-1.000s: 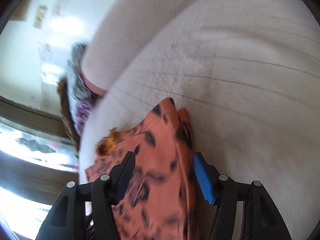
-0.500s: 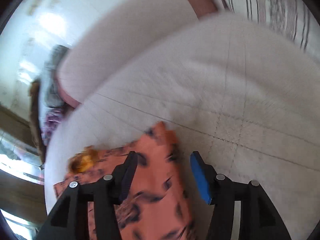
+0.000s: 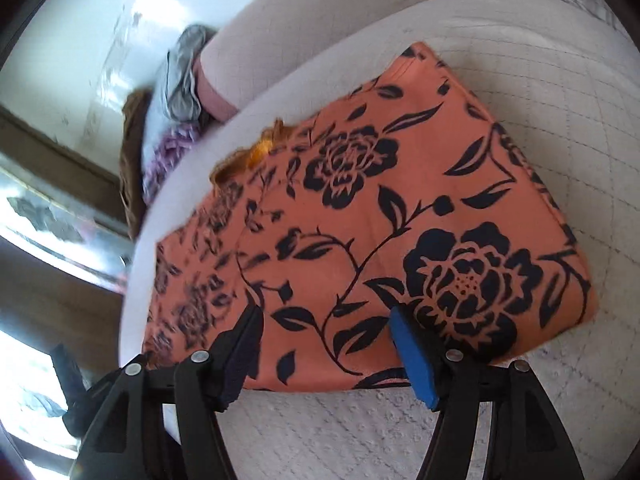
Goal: Fold small clothes
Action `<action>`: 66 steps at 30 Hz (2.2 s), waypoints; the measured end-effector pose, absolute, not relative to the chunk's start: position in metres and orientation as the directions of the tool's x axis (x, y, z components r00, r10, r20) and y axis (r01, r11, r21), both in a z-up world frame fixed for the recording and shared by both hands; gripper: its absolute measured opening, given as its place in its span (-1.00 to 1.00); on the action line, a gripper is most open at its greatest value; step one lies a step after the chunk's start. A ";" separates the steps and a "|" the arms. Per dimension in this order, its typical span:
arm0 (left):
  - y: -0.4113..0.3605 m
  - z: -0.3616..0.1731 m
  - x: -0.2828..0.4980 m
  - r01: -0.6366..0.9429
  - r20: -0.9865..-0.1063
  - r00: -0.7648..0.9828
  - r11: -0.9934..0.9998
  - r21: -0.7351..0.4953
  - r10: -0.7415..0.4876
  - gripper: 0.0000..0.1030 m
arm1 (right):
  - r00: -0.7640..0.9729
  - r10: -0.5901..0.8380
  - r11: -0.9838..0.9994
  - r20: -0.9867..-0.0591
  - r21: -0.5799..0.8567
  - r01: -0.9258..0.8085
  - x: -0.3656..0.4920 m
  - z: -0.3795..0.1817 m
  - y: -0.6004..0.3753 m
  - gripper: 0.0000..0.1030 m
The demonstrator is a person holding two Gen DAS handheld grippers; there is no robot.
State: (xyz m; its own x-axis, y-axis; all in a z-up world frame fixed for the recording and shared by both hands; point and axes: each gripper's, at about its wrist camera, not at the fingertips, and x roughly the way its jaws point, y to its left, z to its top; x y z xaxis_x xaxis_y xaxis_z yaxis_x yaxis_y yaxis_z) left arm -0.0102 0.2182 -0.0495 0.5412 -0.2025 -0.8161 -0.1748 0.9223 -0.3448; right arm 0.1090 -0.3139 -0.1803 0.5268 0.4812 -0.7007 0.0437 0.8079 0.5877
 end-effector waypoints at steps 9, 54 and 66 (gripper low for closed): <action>0.223 -0.094 0.034 -0.196 -0.899 0.392 0.937 -0.289 -0.195 -0.80 | 0.523 0.504 0.797 -0.688 0.603 0.025 0.109 -0.187 -0.323 0.35; 0.122 -0.044 -0.002 0.013 -0.826 0.541 0.984 -0.179 -0.158 0.32 | 0.673 0.503 0.485 -0.542 0.822 0.300 0.025 -0.190 -0.397 0.47; 0.068 -0.058 0.035 0.053 -0.853 0.500 0.988 -0.147 -0.154 0.32 | 0.649 0.404 0.525 -0.645 0.744 0.413 0.079 -0.209 -0.399 -0.72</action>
State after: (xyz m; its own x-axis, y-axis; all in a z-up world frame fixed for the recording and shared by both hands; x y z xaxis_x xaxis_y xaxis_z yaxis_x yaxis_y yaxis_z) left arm 0.0355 0.0675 -0.0582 0.4995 -0.1537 -0.8525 0.0531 0.9877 -0.1470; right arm 0.0788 -0.3985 -0.2087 0.6487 0.4042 -0.6448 0.4127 0.5251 0.7443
